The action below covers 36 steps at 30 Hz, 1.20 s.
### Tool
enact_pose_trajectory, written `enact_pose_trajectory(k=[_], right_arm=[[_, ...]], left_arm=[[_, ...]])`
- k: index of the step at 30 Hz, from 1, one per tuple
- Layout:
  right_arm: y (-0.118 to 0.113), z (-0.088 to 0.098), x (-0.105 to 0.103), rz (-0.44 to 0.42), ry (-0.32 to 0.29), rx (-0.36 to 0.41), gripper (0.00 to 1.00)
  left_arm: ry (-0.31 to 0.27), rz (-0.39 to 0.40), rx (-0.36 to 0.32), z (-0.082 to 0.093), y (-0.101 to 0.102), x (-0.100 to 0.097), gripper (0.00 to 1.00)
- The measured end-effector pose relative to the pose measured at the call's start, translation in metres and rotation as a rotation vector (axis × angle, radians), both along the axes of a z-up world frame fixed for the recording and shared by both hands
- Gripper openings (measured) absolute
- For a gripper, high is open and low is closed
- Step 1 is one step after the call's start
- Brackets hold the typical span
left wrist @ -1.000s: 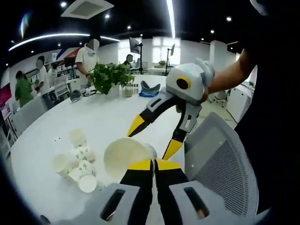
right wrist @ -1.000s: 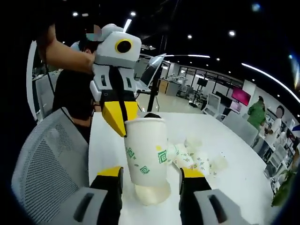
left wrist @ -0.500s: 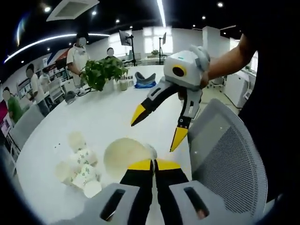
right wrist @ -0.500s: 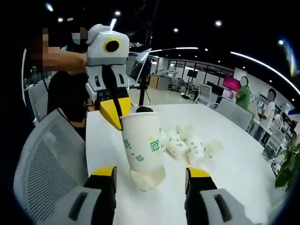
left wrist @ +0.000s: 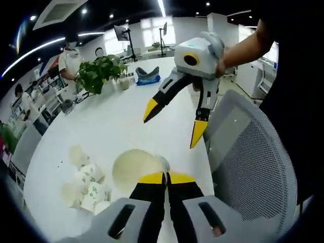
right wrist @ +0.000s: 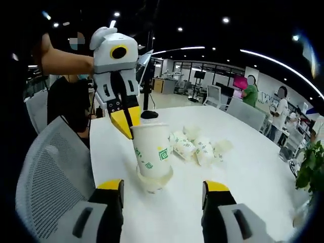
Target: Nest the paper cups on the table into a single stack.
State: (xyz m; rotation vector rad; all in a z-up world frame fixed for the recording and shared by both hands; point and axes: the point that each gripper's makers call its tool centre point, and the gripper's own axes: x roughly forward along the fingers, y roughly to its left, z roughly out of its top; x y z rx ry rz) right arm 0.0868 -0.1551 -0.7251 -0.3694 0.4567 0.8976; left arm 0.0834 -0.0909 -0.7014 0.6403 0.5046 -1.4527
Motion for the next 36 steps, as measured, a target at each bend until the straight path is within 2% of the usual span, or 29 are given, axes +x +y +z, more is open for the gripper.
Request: enact_pose_trajectory(k=[11,21,26,36], right_arm=[[-0.007,-0.004,-0.003,-0.029,0.016,0.012,0.64],[-0.014,-0.007,-0.007,-0.058,0.05,0.03,0.71],[-0.018,-0.009,-0.009,-0.071,0.057,0.029,0.71],[-0.025,-0.011,-0.01,-0.095,0.058,0.027,0.7]], left_arm=[[-0.038,-0.055,0.081,-0.013,-0.001,0.003,0.0],[-0.057,-0.122,0.166,-0.03,-0.004,0.003,0.0],[-0.08,-0.156,0.214,-0.039,-0.003,0.006,0.0],[-0.061,-0.195,0.249,-0.051,-0.008,0.005,0.0]])
